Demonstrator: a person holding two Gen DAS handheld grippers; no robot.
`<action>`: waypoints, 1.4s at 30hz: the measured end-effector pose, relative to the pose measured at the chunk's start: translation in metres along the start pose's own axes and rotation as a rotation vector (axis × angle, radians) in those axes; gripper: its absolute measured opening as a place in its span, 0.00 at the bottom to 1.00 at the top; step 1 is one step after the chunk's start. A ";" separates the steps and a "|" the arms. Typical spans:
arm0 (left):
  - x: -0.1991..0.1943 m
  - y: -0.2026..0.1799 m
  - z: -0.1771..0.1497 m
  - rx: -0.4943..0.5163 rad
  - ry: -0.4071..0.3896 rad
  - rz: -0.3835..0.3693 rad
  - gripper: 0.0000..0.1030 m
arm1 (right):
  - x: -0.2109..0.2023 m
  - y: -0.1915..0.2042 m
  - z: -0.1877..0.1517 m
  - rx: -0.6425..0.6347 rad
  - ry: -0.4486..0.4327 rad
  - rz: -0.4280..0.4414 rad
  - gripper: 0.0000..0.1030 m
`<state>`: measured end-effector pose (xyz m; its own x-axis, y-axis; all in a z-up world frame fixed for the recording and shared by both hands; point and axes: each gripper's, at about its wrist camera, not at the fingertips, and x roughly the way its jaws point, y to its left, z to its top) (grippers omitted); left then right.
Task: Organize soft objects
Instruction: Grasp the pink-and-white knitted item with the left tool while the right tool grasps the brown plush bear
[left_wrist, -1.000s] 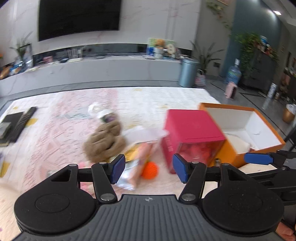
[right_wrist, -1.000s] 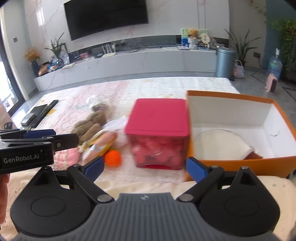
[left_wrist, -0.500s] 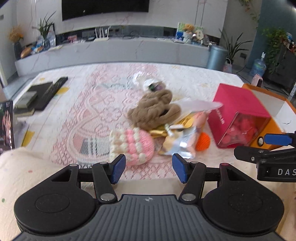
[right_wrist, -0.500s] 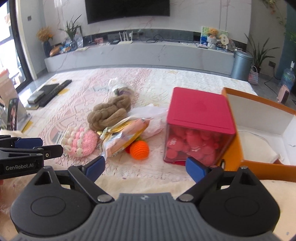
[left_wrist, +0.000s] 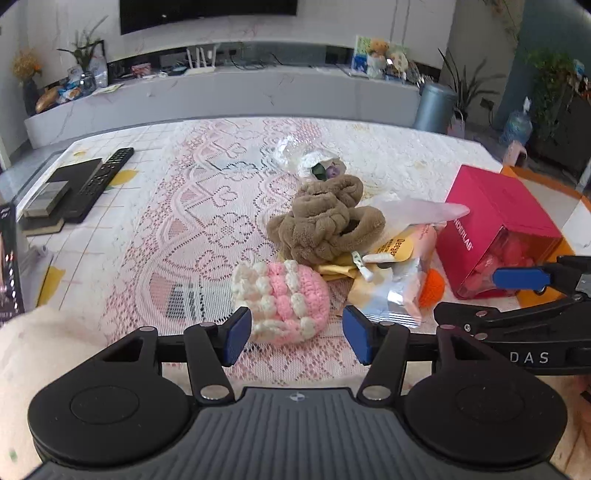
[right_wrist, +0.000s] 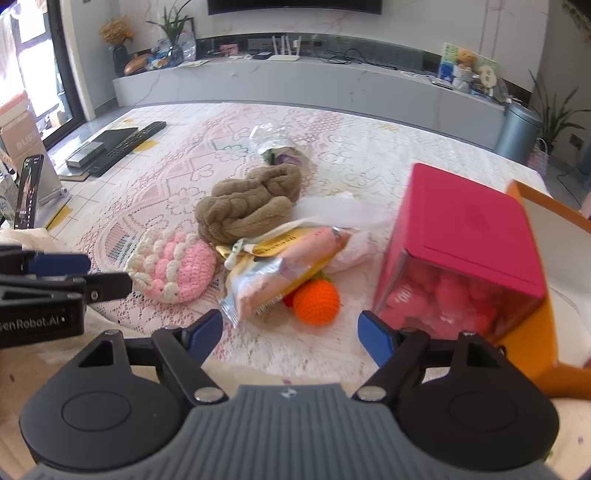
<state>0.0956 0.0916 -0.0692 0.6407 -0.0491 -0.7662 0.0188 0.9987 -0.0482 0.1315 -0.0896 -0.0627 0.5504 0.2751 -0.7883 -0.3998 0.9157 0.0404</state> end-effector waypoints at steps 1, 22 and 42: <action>0.006 0.001 0.005 0.019 0.025 -0.009 0.65 | 0.003 0.000 0.002 0.000 0.002 0.003 0.77; 0.101 0.023 0.030 -0.067 0.243 0.009 0.86 | 0.037 0.007 0.051 -0.127 -0.016 -0.032 0.77; 0.047 0.035 0.033 -0.166 0.014 0.076 0.29 | 0.031 0.010 0.063 -0.139 -0.058 -0.017 0.77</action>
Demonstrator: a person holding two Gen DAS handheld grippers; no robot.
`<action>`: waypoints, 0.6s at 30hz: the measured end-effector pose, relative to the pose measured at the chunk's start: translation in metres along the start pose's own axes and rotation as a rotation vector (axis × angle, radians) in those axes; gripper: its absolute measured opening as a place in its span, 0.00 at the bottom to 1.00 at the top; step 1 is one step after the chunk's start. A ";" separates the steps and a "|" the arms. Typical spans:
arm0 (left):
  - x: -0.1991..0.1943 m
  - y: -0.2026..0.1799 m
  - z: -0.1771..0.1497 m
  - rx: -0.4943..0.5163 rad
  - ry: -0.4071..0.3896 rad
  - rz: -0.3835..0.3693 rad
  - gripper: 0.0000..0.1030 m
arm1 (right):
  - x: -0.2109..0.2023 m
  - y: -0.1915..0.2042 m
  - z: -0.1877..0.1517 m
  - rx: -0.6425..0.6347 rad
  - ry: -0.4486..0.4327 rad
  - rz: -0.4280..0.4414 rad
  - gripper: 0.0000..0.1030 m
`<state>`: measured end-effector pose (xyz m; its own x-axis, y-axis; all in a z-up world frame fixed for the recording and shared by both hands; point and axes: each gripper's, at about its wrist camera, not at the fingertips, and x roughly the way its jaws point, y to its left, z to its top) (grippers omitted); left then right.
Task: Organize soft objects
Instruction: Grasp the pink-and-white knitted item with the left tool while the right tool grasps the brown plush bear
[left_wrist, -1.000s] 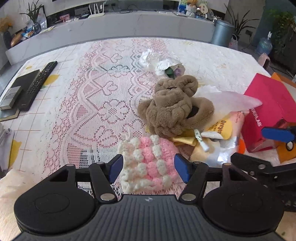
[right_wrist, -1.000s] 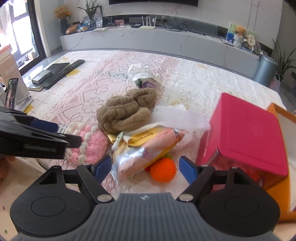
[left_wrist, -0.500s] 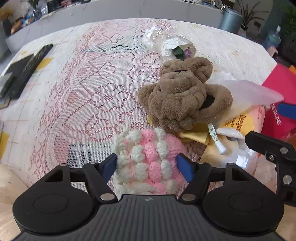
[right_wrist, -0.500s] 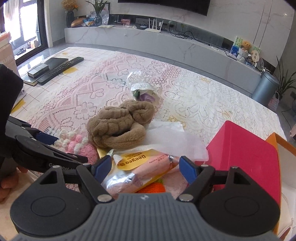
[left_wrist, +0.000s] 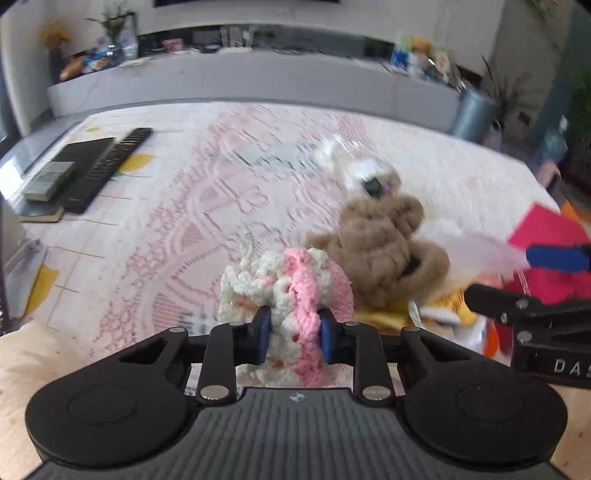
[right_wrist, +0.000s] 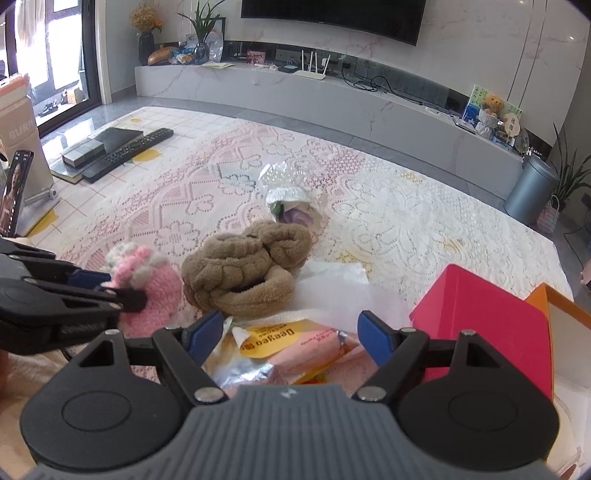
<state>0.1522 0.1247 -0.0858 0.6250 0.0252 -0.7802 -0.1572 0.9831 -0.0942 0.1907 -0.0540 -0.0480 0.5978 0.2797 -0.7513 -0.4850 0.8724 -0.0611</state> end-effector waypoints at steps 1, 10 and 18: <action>-0.001 0.004 0.004 -0.027 -0.009 0.014 0.29 | 0.002 0.001 0.003 0.001 -0.003 0.003 0.77; 0.020 0.018 0.026 -0.058 -0.029 0.063 0.29 | 0.041 0.025 0.031 0.007 0.018 0.033 0.88; 0.034 0.030 0.017 -0.114 0.011 0.039 0.29 | 0.072 0.026 0.038 0.063 0.054 0.028 0.91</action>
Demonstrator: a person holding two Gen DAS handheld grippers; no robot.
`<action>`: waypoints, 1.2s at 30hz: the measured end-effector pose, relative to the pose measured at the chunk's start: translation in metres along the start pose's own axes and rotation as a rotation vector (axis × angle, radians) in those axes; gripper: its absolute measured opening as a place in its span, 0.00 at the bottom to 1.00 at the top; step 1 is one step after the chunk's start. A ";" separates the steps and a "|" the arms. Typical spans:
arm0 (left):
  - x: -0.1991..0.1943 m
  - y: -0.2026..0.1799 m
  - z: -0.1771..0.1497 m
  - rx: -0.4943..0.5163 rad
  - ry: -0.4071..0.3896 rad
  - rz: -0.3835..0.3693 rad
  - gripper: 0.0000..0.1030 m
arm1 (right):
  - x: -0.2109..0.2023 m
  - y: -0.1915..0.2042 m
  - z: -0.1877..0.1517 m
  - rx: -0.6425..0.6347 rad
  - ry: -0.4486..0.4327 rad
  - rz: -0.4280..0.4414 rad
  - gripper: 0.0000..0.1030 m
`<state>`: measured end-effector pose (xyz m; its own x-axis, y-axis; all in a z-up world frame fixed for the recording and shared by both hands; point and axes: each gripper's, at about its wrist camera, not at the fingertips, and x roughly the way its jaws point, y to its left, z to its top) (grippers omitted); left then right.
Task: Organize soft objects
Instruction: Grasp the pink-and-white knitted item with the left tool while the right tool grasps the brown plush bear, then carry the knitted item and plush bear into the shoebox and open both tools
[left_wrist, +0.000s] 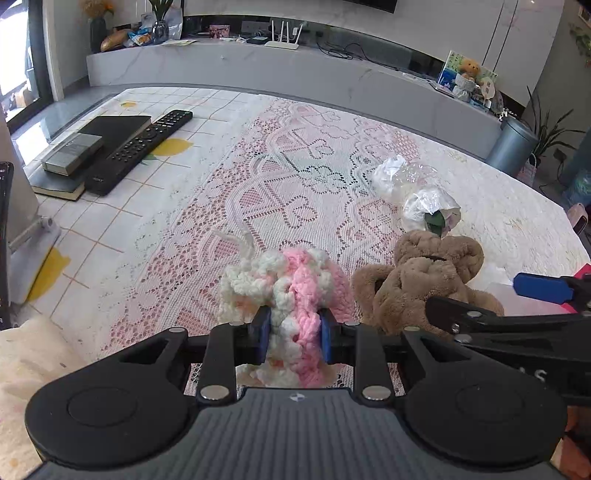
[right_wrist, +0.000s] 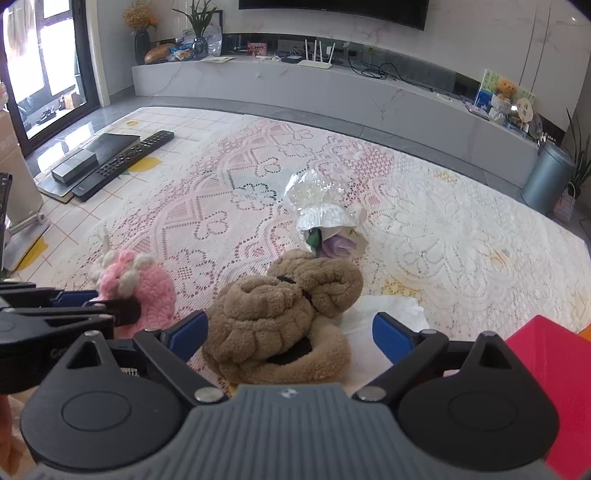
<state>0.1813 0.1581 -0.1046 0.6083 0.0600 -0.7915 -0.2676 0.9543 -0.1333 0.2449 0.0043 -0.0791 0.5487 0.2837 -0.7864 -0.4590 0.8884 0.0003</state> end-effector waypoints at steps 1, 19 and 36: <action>0.001 -0.001 0.000 0.002 0.001 0.000 0.29 | 0.003 0.000 0.001 0.011 0.005 0.002 0.92; 0.006 -0.011 -0.005 0.074 0.004 0.009 0.29 | 0.016 0.001 -0.002 0.081 0.012 0.075 0.42; -0.076 -0.028 -0.010 0.081 -0.078 -0.087 0.29 | -0.120 -0.050 -0.024 0.147 -0.112 0.138 0.37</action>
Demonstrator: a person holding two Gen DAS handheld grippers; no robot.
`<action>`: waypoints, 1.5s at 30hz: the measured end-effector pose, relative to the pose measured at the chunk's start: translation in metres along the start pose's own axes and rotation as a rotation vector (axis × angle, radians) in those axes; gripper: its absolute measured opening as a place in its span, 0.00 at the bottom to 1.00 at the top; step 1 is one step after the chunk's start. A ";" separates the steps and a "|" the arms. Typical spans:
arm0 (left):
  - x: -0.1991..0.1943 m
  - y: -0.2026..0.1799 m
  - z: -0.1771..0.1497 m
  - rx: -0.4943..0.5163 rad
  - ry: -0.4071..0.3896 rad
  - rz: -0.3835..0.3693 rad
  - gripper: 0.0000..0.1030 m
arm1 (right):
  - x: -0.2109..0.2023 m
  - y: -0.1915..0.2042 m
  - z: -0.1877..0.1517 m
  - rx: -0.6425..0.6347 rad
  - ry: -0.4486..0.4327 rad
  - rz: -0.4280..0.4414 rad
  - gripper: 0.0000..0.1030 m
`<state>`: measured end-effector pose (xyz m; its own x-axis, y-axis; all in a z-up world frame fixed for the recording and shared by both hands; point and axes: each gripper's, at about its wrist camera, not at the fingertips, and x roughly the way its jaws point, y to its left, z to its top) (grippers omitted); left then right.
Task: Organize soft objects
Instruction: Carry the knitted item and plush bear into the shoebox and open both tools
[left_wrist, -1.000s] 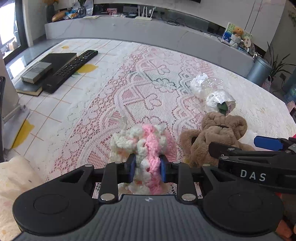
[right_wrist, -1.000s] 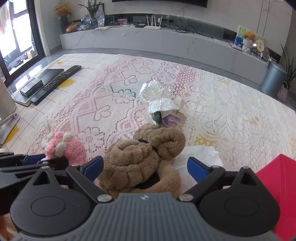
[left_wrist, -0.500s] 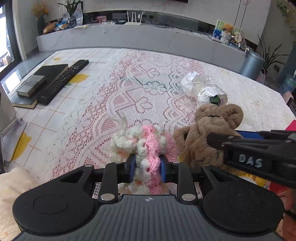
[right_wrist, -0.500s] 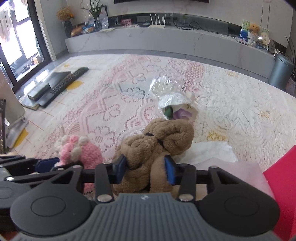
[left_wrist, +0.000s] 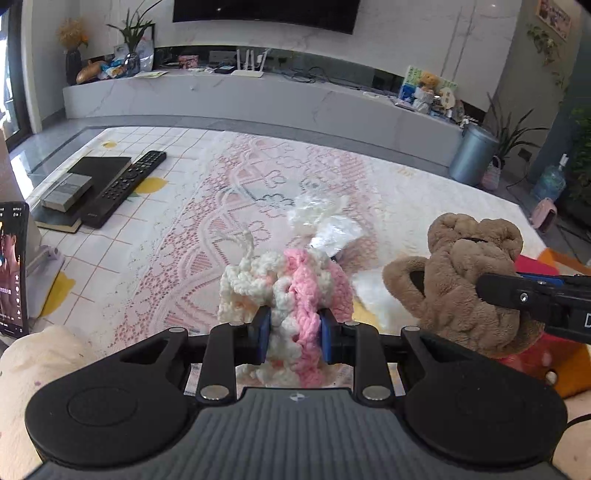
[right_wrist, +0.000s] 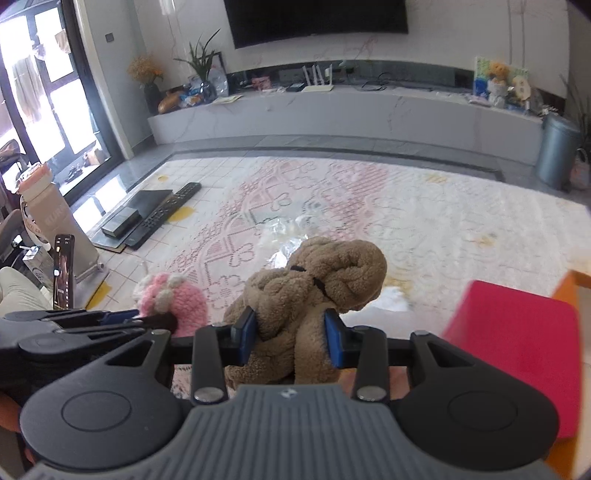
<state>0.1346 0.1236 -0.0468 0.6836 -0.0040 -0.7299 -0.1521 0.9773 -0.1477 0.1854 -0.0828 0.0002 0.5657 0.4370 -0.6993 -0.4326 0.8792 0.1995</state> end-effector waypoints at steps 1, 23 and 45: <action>-0.006 -0.006 0.000 0.009 -0.004 -0.019 0.29 | -0.011 -0.005 -0.002 0.007 -0.011 -0.001 0.37; -0.043 -0.233 0.009 0.545 -0.025 -0.486 0.29 | -0.183 -0.148 -0.043 0.011 -0.059 -0.325 0.38; 0.094 -0.370 -0.038 1.187 0.130 -0.373 0.30 | -0.079 -0.276 -0.048 -0.096 0.195 -0.248 0.40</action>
<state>0.2281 -0.2464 -0.0866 0.4606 -0.2759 -0.8436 0.8187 0.4992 0.2837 0.2265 -0.3688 -0.0329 0.5212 0.1592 -0.8385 -0.3677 0.9285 -0.0522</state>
